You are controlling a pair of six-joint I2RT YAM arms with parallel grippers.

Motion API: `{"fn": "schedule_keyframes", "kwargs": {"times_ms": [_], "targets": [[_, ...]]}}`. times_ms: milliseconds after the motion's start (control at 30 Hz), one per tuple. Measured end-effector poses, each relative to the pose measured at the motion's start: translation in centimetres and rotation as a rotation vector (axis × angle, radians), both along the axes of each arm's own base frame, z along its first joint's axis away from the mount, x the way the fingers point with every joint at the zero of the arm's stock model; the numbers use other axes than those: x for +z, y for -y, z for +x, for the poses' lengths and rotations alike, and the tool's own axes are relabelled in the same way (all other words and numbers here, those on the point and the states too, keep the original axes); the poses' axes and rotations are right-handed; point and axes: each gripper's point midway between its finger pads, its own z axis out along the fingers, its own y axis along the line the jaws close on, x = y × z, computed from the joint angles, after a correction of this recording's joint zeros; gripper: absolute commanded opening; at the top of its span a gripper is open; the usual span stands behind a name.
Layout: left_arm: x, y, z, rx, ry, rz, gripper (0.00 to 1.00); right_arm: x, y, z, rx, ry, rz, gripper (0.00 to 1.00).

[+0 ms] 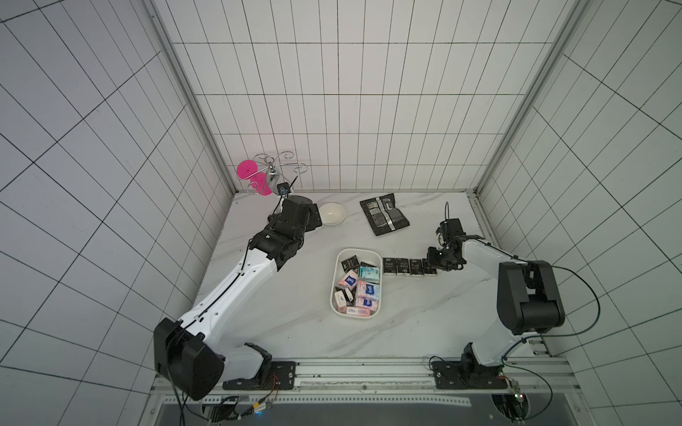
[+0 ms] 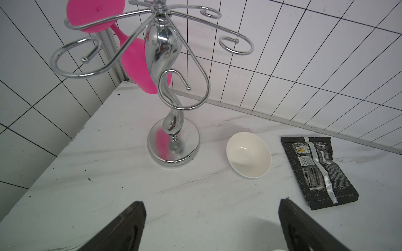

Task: Take the pocket tissues out of the storage box
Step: Place the pocket tissues at the center of the board.

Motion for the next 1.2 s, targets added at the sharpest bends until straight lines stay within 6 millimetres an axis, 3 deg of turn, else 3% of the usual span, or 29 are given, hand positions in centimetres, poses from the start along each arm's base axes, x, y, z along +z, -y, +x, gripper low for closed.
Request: {"fn": "schedule_keyframes", "kwargs": {"times_ms": [433, 733, 833, 1000, 1200], "targets": [[0.0, 0.0, 0.0, 0.0, 0.002, -0.001, 0.99, 0.5, -0.3, -0.2, 0.013, 0.013, -0.015, 0.41], [0.0, 0.0, 0.0, 0.0, 0.002, 0.001, 0.99, 4.5, -1.0, -0.4, 0.03, 0.107, -0.023, 0.46], [0.0, 0.0, 0.0, 0.0, 0.002, 0.001, 0.99, 6.3, -3.3, -0.7, 0.094, 0.146, -0.025, 0.47], [0.0, 0.0, 0.0, 0.001, 0.002, 0.001, 0.99, 10.1, -10.9, -1.7, 0.283, 0.245, 0.033, 0.49], [0.0, -0.1, 0.0, 0.007, 0.002, 0.005, 0.99, 12.5, -19.3, -4.7, 0.469, 0.297, 0.15, 0.49]]}}
